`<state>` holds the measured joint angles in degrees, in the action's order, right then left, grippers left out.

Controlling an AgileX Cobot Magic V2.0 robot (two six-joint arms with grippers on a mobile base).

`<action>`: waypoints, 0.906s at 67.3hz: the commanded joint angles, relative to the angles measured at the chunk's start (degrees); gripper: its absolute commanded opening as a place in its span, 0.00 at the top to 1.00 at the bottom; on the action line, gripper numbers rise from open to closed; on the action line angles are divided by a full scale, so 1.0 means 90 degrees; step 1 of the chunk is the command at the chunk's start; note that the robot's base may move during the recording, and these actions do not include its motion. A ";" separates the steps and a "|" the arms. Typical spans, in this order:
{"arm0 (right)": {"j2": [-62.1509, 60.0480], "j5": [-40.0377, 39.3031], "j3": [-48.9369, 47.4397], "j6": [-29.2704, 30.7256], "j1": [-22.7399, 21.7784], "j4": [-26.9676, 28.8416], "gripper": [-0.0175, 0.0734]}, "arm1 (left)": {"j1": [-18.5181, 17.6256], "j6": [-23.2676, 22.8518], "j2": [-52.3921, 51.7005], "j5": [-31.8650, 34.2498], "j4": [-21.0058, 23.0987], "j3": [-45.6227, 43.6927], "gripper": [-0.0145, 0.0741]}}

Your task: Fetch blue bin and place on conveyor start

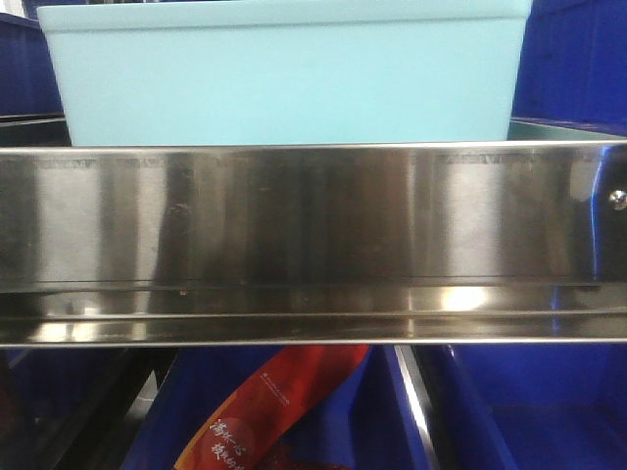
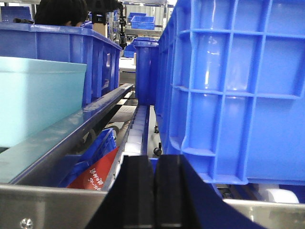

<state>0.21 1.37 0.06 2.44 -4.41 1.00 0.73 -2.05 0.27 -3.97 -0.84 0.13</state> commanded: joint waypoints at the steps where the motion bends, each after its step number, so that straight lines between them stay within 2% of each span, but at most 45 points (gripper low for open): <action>1: -0.0024 -0.0085 -0.0007 0.0009 -0.0016 0.0002 0.99 | -0.0045 -0.0010 -0.0030 0.0127 0.0000 -0.0015 0.96; 45: -0.0024 -0.0085 -0.0007 0.0009 -0.0016 0.0002 0.99 | -0.0045 -0.0010 -0.0030 0.0141 0.0000 -0.0015 0.96; 61: -0.0024 -0.0331 -0.0007 0.0009 -0.0015 0.0002 0.99 | -0.0045 -0.0010 -0.0030 0.0716 0.0093 -0.0015 0.96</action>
<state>0.21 0.91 0.06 2.44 -4.41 1.00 0.73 -2.05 0.27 -0.79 -0.84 0.13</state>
